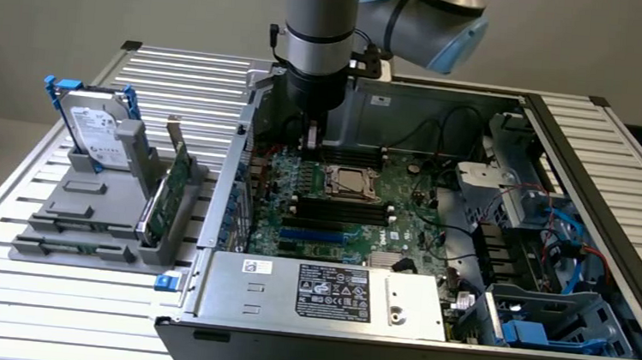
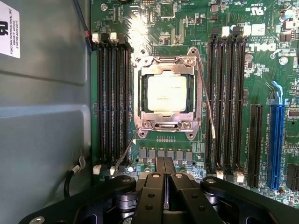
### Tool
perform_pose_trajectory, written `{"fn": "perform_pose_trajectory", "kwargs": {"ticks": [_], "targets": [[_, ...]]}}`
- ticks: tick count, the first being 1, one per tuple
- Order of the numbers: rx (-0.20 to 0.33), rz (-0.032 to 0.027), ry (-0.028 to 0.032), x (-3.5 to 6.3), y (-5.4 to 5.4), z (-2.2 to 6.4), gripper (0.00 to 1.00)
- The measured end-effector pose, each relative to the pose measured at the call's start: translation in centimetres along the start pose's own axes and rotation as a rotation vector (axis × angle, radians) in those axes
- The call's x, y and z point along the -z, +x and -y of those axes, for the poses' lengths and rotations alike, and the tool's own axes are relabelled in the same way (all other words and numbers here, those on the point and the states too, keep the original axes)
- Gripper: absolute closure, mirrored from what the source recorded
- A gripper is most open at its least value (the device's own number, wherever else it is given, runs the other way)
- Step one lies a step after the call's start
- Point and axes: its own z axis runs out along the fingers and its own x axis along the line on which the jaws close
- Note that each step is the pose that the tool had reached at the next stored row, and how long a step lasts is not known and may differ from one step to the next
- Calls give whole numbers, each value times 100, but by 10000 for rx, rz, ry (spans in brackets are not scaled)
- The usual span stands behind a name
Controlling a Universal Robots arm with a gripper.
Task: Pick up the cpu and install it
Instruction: 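Close the cpu cover, then install the first cpu locking lever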
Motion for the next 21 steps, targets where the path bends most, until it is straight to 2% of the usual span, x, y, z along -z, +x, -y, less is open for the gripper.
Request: {"fn": "perform_pose_trajectory", "kwargs": {"ticks": [15,18,21], "targets": [[-27,-5,-2,0,-1,12,89],[-124,-16,-36,-6,6,73,89],[-420,-7,-75,-18,4,85,89]]}}
